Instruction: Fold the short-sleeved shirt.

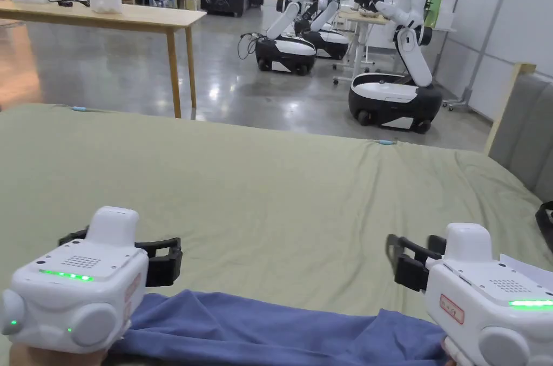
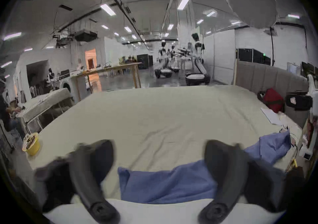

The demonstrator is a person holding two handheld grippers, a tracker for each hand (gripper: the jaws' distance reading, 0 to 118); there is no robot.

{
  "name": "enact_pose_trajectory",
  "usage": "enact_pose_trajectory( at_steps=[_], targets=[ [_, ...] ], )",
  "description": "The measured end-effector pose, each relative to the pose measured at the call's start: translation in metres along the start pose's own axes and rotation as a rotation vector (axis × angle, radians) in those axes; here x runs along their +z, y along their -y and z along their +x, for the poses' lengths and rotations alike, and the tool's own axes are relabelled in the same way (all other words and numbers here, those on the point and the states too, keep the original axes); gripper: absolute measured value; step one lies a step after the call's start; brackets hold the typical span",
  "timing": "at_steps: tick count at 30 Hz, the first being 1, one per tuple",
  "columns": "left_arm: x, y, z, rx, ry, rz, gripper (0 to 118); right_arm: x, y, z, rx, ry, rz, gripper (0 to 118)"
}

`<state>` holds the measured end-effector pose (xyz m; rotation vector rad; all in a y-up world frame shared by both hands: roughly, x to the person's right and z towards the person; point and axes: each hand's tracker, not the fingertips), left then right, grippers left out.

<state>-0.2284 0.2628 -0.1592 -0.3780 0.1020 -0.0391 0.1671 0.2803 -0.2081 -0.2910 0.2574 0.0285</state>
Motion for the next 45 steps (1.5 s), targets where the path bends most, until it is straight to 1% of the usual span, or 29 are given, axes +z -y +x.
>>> enact_pose_trajectory(
  at_steps=[1,2,3,4,6,8,9,10,11,12,13,14,15,17,19,21,22,24,25,27,29,30,31,32,33,35,37,41,45],
  targets=[
    [0.001,0.002,0.005,-0.016,-0.007,0.001,82,0.001,0.001,-0.006,0.009,0.039,0.006,19],
    [-0.005,0.004,-0.001,-0.022,-0.003,-0.007,47,0.004,0.003,-0.007,0.018,0.075,0.029,1],
    [-0.007,0.006,-0.003,-0.035,0.007,-0.030,7,0.005,0.003,-0.006,0.007,0.026,0.023,1],
    [-0.007,0.010,-0.008,-0.035,0.047,-0.051,6,0.006,0.002,-0.007,-0.012,-0.018,-0.005,1],
    [-0.005,0.013,-0.021,-0.020,0.047,-0.067,5,0.006,0.004,-0.007,0.016,-0.018,-0.007,1],
    [-0.005,0.023,-0.048,0.052,0.037,-0.106,5,0.011,0.006,-0.008,0.045,-0.017,-0.008,1],
    [-0.006,0.030,-0.065,0.114,0.046,-0.136,6,0.010,0.007,-0.009,0.041,-0.030,-0.019,1],
    [-0.007,0.037,-0.085,0.205,0.059,-0.161,15,0.010,0.008,-0.008,0.032,-0.037,-0.027,1],
    [-0.008,0.046,-0.102,0.283,0.067,-0.183,44,0.011,0.010,-0.009,0.027,-0.039,-0.031,1],
    [-0.009,0.056,-0.120,0.363,0.089,-0.218,106,0.011,0.012,-0.009,0.019,-0.043,-0.037,1],
    [-0.012,0.070,-0.134,0.430,0.114,-0.284,118,0.004,0.017,-0.007,0.006,-0.056,-0.050,1],
    [-0.002,0.082,-0.136,0.454,0.111,-0.189,116,0.002,0.020,-0.008,-0.005,-0.065,-0.060,1],
    [-0.009,0.092,-0.144,0.514,0.095,-0.226,118,0.000,0.022,-0.010,-0.006,-0.066,-0.065,1],
    [-0.019,0.120,-0.162,0.665,0.167,-0.297,118,-0.006,0.027,-0.014,-0.003,-0.074,-0.077,1],
    [0.004,0.111,-0.161,0.816,0.199,-0.298,118,-0.010,0.028,-0.019,-0.006,-0.087,-0.089,1],
    [-0.004,0.131,-0.165,0.978,0.307,-0.325,118,-0.011,0.028,-0.028,-0.001,-0.098,-0.096,1],
    [-0.012,0.144,-0.166,1.079,0.402,-0.351,118,-0.012,0.028,-0.031,-0.001,-0.104,-0.099,1],
    [-0.032,0.170,-0.174,1.254,0.584,-0.258,118,-0.015,0.027,-0.037,-0.001,-0.118,-0.104,1],
    [-0.037,0.167,-0.169,1.282,0.623,-0.216,118,-0.018,0.029,-0.037,0.001,-0.120,-0.105,1],
    [-0.042,0.153,-0.148,1.331,0.658,-0.235,118,-0.020,0.029,-0.041,0.005,-0.128,-0.106,1],
    [-0.046,0.140,-0.128,1.313,0.615,-0.245,116,-0.022,0.029,-0.045,0.007,-0.133,-0.108,1],
    [-0.047,0.134,-0.121,1.309,0.588,-0.256,101,-0.023,0.028,-0.046,0.009,-0.134,-0.109,1],
    [-0.070,0.132,-0.121,1.303,0.533,-0.303,68,-0.024,0.028,-0.047,0.009,-0.137,-0.111,1],
    [-0.078,0.130,-0.115,1.281,0.454,-0.371,17,-0.025,0.028,-0.047,0.009,-0.137,-0.112,1],
    [-0.081,0.130,-0.112,1.215,0.387,-0.423,8,-0.026,0.029,-0.047,0.008,-0.136,-0.113,1],
    [-0.084,0.143,-0.132,1.215,0.433,-0.345,8,-0.026,0.029,-0.047,0.007,-0.137,-0.119,1],
    [-0.080,0.126,-0.147,1.129,0.332,-0.323,8,-0.024,0.029,-0.046,0.011,-0.137,-0.116,1],
    [-0.060,0.080,-0.143,0.792,0.204,-0.293,8,-0.020,0.029,-0.042,0.011,-0.139,-0.113,1],
    [-0.031,0.025,-0.074,0.289,0.161,-0.174,8,-0.017,0.030,-0.037,-0.014,-0.142,-0.116,1]
  ],
)
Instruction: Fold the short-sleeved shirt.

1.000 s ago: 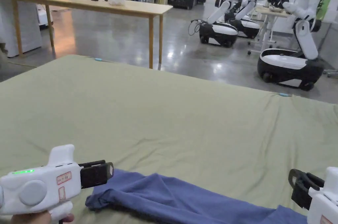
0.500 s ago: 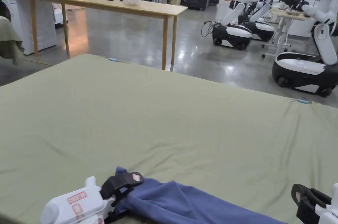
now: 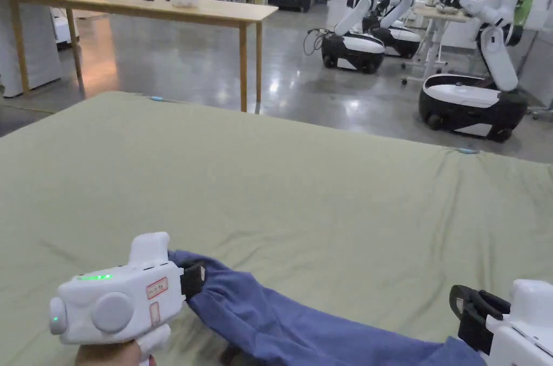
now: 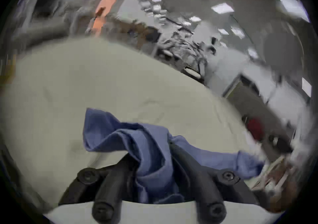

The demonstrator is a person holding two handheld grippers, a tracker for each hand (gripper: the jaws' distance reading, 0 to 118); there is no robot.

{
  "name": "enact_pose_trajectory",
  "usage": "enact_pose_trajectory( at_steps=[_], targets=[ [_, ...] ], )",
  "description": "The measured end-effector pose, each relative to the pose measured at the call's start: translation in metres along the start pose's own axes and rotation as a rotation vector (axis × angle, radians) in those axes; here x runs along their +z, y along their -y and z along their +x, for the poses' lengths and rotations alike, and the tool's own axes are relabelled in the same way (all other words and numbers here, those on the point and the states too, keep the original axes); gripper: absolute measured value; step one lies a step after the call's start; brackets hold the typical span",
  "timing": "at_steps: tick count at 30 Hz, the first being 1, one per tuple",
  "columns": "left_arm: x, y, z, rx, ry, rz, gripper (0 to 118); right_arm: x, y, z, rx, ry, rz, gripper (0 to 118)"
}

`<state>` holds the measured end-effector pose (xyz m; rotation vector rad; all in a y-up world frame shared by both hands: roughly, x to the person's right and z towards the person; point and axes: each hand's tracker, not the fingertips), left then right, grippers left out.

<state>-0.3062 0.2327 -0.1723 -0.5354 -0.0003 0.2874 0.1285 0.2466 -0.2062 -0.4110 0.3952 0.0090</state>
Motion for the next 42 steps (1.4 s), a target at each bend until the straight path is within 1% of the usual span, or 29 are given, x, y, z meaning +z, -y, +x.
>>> enact_pose_trajectory(
  at_steps=[1,4,7,9,11,13,14,16,17,18,20,21,23,24,25,26,27,28,29,30,32,34,36,38,40,42],
  targets=[
    [0.002,-0.002,0.027,-0.130,-0.001,0.014,8,0.001,0.001,0.000,-0.006,0.000,0.002,1],
    [-0.007,0.016,0.106,-0.403,0.043,0.001,8,0.008,0.001,0.000,-0.011,0.005,0.009,1],
    [-0.028,0.059,0.183,-0.629,0.027,-0.079,8,0.012,0.002,0.002,0.005,0.056,-0.018,1],
    [-0.053,0.088,0.215,-0.681,0.031,-0.170,8,0.013,0.006,0.009,0.005,0.078,-0.025,1],
    [-0.083,0.112,0.232,-0.629,0.017,-0.235,8,0.016,0.009,0.015,0.001,0.093,-0.042,1],
    [-0.103,0.124,0.237,-0.602,-0.016,-0.264,9,0.023,0.012,0.017,-0.005,0.107,-0.059,1],
    [-0.086,0.118,0.247,-0.585,0.004,-0.281,19,0.024,0.013,0.021,-0.010,0.109,-0.067,1],
    [-0.078,0.110,0.245,-0.479,0.078,-0.291,91,0.024,0.015,0.032,-0.021,0.109,-0.077,1],
    [-0.068,0.102,0.242,-0.423,0.120,-0.239,114,0.024,0.015,0.035,-0.021,0.110,-0.079,1],
    [-0.063,0.086,0.231,-0.357,0.149,-0.179,118,0.025,0.016,0.038,-0.019,0.109,-0.079,1],
    [-0.051,0.063,0.211,-0.240,0.199,-0.137,117,0.027,0.016,0.041,-0.020,0.104,-0.080,1],
    [-0.050,0.055,0.200,-0.200,0.183,-0.127,117,0.028,0.017,0.041,-0.020,0.102,-0.080,1],
    [-0.055,0.042,0.175,-0.093,0.093,-0.105,117,0.029,0.017,0.042,-0.023,0.098,-0.075,1],
    [-0.060,0.037,0.160,-0.020,0.072,-0.120,115,0.031,0.018,0.042,-0.031,0.095,-0.070,1],
    [-0.066,0.034,0.146,0.069,0.069,-0.150,106,0.032,0.019,0.042,-0.043,0.092,-0.067,1],
    [-0.071,0.035,0.137,0.137,0.100,-0.194,86,0.032,0.020,0.043,-0.053,0.088,-0.066,1],
    [-0.078,0.040,0.130,0.200,0.136,-0.226,45,0.032,0.021,0.044,-0.060,0.086,-0.067,1],
    [-0.083,0.047,0.129,0.227,0.150,-0.252,17,0.031,0.022,0.047,-0.065,0.086,-0.067,1],
    [-0.087,0.055,0.132,0.211,0.136,-0.263,14,0.031,0.023,0.048,-0.070,0.085,-0.066,1],
    [-0.086,0.062,0.147,0.193,0.151,-0.273,13,0.031,0.024,0.050,-0.075,0.085,-0.065,1],
    [-0.093,0.077,0.161,0.187,0.236,-0.317,13,0.032,0.025,0.053,-0.079,0.091,-0.066,1],
    [-0.098,0.098,0.186,0.174,0.321,-0.322,13,0.033,0.026,0.056,-0.080,0.096,-0.071,1],
    [-0.103,0.111,0.209,0.141,0.315,-0.336,14,0.034,0.029,0.060,-0.081,0.103,-0.074,1],
    [-0.102,0.117,0.218,0.142,0.312,-0.308,14,0.036,0.031,0.064,-0.087,0.110,-0.074,1],
    [-0.101,0.115,0.217,0.161,0.301,-0.306,14,0.039,0.032,0.066,-0.091,0.118,-0.075,1],
    [-0.098,0.108,0.200,0.181,0.309,-0.290,13,0.040,0.032,0.066,-0.093,0.118,-0.079,1]
  ],
)
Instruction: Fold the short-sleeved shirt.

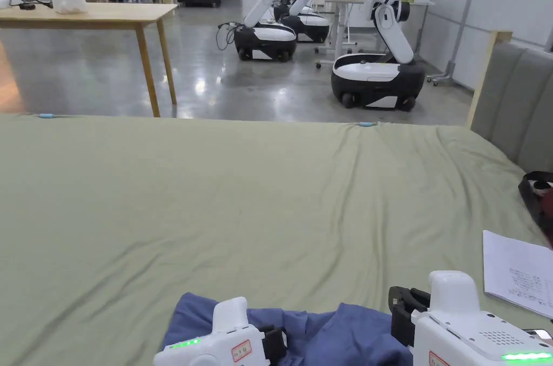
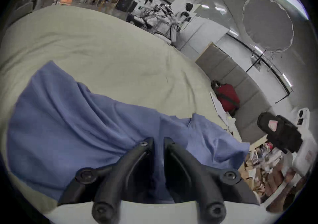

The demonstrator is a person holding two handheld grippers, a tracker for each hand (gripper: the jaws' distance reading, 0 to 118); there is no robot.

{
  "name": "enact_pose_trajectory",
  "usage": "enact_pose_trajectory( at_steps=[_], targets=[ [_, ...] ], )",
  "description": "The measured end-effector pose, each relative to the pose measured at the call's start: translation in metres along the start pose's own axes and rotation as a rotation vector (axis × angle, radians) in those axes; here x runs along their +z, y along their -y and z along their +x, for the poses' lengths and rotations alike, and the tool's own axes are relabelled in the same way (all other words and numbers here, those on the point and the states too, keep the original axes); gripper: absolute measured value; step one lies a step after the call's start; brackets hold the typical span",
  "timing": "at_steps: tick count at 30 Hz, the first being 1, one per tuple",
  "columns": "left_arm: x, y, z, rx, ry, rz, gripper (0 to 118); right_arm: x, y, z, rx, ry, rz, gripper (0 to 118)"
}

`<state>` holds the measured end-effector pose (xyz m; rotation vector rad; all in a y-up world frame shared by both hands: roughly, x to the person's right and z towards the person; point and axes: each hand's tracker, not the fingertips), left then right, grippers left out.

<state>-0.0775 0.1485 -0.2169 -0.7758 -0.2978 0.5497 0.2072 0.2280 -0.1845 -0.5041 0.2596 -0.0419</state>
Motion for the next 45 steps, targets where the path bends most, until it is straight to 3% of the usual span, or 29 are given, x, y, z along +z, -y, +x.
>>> enact_pose_trajectory(
  at_steps=[6,7,8,9,10,11,14,16,18,20,21,22,23,24,26,27,31,34,38,40,45],
  targets=[
    [0.077,-0.024,-0.059,0.054,-0.086,0.171,14,-0.002,-0.004,-0.013,-0.010,-0.033,0.008,1],
    [0.087,-0.025,-0.074,0.079,-0.111,0.202,20,-0.002,-0.005,-0.018,-0.010,-0.040,0.009,1],
    [0.095,-0.029,-0.075,0.102,-0.128,0.219,43,-0.003,-0.006,-0.021,-0.011,-0.049,0.010,1],
    [0.102,-0.031,-0.087,0.146,-0.142,0.227,90,-0.004,-0.007,-0.026,-0.010,-0.058,0.011,1],
    [0.106,-0.032,-0.099,0.188,-0.146,0.228,112,-0.005,-0.007,-0.029,-0.007,-0.067,0.012,1],
    [0.111,-0.031,-0.109,0.239,-0.116,0.231,117,-0.005,-0.007,-0.033,0.000,-0.071,0.016,1],
    [0.110,-0.027,-0.125,0.379,-0.030,0.203,117,-0.008,-0.009,-0.039,0.015,-0.078,0.023,1],
    [0.090,-0.021,-0.141,0.479,0.082,0.113,116,-0.009,-0.011,-0.041,0.016,-0.081,0.021,1],
    [0.071,-0.006,-0.142,0.526,0.281,0.070,116,-0.008,-0.013,-0.041,0.020,-0.079,0.024,1],
    [0.062,-0.005,-0.126,0.495,0.274,0.104,115,-0.006,-0.014,-0.040,0.018,-0.078,0.023,1],
    [0.058,-0.005,-0.119,0.501,0.257,0.120,109,-0.005,-0.014,-0.040,0.021,-0.072,0.023,1],
    [0.056,-0.006,-0.117,0.528,0.237,0.137,86,-0.006,-0.014,-0.038,0.023,-0.067,0.023,1],
    [0.055,-0.008,-0.119,0.564,0.218,0.152,35,-0.005,-0.013,-0.037,0.024,-0.065,0.021,1],
    [0.054,-0.010,-0.115,0.617,0.174,0.146,9,-0.005,-0.014,-0.036,0.025,-0.060,0.020,1],
    [0.044,-0.009,-0.124,0.652,0.022,0.090,8,-0.005,-0.013,-0.034,0.025,-0.052,0.020,1],
    [0.048,-0.005,-0.130,0.654,0.165,0.103,8,-0.005,-0.013,-0.033,0.024,-0.050,0.019,1],
    [0.086,-0.025,-0.122,0.520,0.031,0.226,8,-0.001,-0.013,-0.034,0.028,-0.041,0.021,1],
    [0.126,-0.052,-0.156,0.481,-0.064,0.318,8,0.000,-0.014,-0.035,0.036,-0.041,0.022,1],
    [0.169,-0.085,-0.161,0.165,-0.253,0.364,8,-0.003,-0.016,-0.042,0.046,-0.060,0.012,1],
    [0.174,-0.090,-0.132,-0.051,-0.339,0.350,8,-0.005,-0.016,-0.047,0.051,-0.061,0.009,1],
    [0.109,-0.053,-0.031,-0.513,-0.335,0.248,8,-0.002,-0.017,-0.056,0.074,-0.067,0.014,1]
  ],
)
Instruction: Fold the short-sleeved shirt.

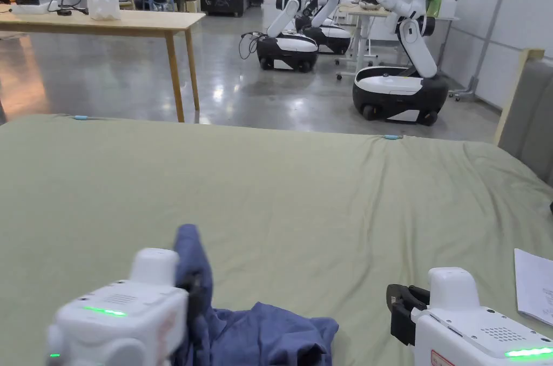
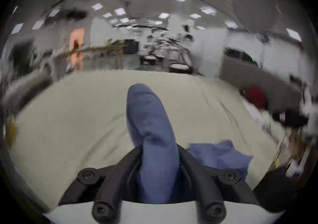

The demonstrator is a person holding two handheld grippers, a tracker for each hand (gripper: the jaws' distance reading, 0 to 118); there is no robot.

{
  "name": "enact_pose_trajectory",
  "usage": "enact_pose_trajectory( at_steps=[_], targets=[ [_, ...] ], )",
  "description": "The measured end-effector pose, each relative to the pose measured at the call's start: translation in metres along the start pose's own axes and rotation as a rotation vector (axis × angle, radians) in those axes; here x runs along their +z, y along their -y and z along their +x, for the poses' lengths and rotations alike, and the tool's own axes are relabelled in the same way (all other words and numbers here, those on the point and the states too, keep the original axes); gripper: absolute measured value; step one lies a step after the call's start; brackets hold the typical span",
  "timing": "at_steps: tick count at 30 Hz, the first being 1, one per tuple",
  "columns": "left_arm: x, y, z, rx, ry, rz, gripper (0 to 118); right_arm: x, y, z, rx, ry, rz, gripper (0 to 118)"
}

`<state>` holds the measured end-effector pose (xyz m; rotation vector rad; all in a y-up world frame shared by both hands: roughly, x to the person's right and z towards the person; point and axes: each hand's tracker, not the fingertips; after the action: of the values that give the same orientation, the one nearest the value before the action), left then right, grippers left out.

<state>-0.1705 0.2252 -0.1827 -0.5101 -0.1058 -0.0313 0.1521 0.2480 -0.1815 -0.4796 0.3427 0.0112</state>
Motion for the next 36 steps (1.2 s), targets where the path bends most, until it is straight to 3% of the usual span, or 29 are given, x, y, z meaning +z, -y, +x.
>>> enact_pose_trajectory(
  at_steps=[4,5,7,8,9,10,13,17,20,21,22,23,25,29,32,34,36],
  targets=[
    [-0.024,0.016,0.125,-0.333,0.101,-0.123,8,0.006,0.001,0.002,0.033,0.006,-0.018,1],
    [-0.034,0.027,0.144,-0.408,0.063,-0.153,8,0.006,0.002,0.005,0.035,0.007,-0.021,1],
    [-0.045,0.046,0.161,-0.474,-0.017,-0.167,24,0.009,0.004,0.009,0.037,0.013,-0.033,1],
    [-0.047,0.051,0.157,-0.421,0.014,-0.153,46,0.009,0.004,0.011,0.039,0.013,-0.041,1],
    [-0.045,0.047,0.144,-0.306,0.114,-0.173,84,0.011,0.005,0.013,0.040,0.012,-0.045,1],
    [-0.043,0.043,0.136,-0.212,0.181,-0.225,98,0.012,0.006,0.015,0.043,0.009,-0.047,1],
    [-0.023,0.024,0.117,-0.153,0.235,-0.120,99,0.010,0.005,0.019,0.044,0.004,-0.050,1],
    [0.003,-0.023,0.070,0.120,0.290,-0.031,103,0.008,0.005,0.020,0.022,-0.011,-0.045,1],
    [-0.025,-0.025,0.031,0.372,0.234,-0.068,97,0.007,0.007,0.019,0.006,-0.019,-0.046,1],
    [-0.035,-0.022,0.019,0.498,0.237,-0.112,71,0.008,0.008,0.018,0.000,-0.022,-0.049,1],
    [-0.046,-0.015,0.013,0.607,0.267,-0.171,34,0.008,0.009,0.018,-0.009,-0.025,-0.051,1],
    [-0.055,-0.006,0.019,0.598,0.273,-0.180,7,0.007,0.010,0.018,-0.014,-0.027,-0.055,1],
    [-0.060,0.007,0.038,0.500,0.312,-0.216,8,0.004,0.012,0.019,-0.021,-0.027,-0.063,1],
    [-0.056,0.037,0.090,0.536,0.583,-0.342,8,-0.001,0.015,0.020,-0.034,-0.037,-0.081,1],
    [-0.065,0.059,0.108,0.509,0.439,-0.366,7,-0.003,0.017,0.017,-0.044,-0.048,-0.102,1],
    [-0.063,0.059,0.096,0.633,0.482,-0.336,7,-0.006,0.019,0.013,-0.044,-0.060,-0.110,1],
    [-0.045,0.049,0.084,0.609,0.475,-0.315,7,-0.014,0.019,0.007,-0.055,-0.087,-0.123,1]
  ],
)
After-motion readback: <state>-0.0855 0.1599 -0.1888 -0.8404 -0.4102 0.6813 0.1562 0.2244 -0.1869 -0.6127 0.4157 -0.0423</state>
